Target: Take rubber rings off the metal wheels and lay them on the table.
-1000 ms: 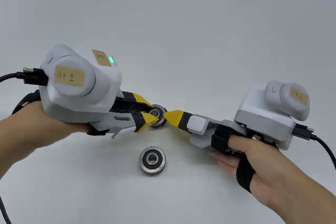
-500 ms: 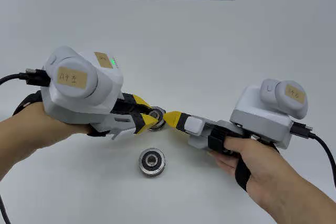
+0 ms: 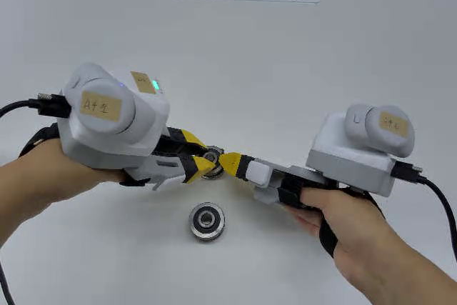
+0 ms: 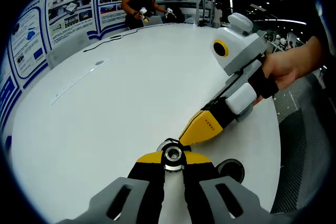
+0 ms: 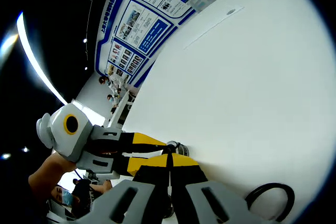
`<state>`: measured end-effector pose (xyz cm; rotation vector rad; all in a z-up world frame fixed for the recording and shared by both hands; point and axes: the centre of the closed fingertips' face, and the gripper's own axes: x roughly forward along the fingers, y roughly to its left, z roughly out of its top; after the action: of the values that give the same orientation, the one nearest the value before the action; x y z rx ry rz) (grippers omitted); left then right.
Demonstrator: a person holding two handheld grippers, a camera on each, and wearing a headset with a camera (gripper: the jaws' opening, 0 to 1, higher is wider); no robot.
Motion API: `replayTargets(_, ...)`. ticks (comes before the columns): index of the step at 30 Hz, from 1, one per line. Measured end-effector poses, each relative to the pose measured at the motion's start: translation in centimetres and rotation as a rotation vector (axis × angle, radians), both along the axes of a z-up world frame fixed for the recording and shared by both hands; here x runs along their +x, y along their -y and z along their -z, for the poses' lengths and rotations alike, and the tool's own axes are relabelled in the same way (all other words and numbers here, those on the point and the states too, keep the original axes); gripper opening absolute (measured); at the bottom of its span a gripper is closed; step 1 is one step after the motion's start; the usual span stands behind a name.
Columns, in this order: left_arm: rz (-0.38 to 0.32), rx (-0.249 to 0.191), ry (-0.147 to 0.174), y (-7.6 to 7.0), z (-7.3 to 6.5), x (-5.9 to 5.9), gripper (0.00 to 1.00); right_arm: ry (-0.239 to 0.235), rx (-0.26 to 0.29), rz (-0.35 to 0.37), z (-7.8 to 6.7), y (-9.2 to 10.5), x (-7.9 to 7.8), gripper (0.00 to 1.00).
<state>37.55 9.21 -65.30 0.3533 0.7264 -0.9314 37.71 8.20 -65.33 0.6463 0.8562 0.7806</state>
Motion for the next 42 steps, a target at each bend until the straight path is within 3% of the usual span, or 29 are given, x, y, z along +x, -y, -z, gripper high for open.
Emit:
replayTargets(11,-0.002,-0.002,0.0,0.01,-0.02,0.09,0.12,0.061,-0.04,-0.04,-0.27,-0.32,-0.03,0.0)
replayTargets(42,0.006,-0.002,0.015,0.19,-0.11,-0.06,0.12,0.025,0.01,-0.039,-0.96,-0.29,-0.4,0.01)
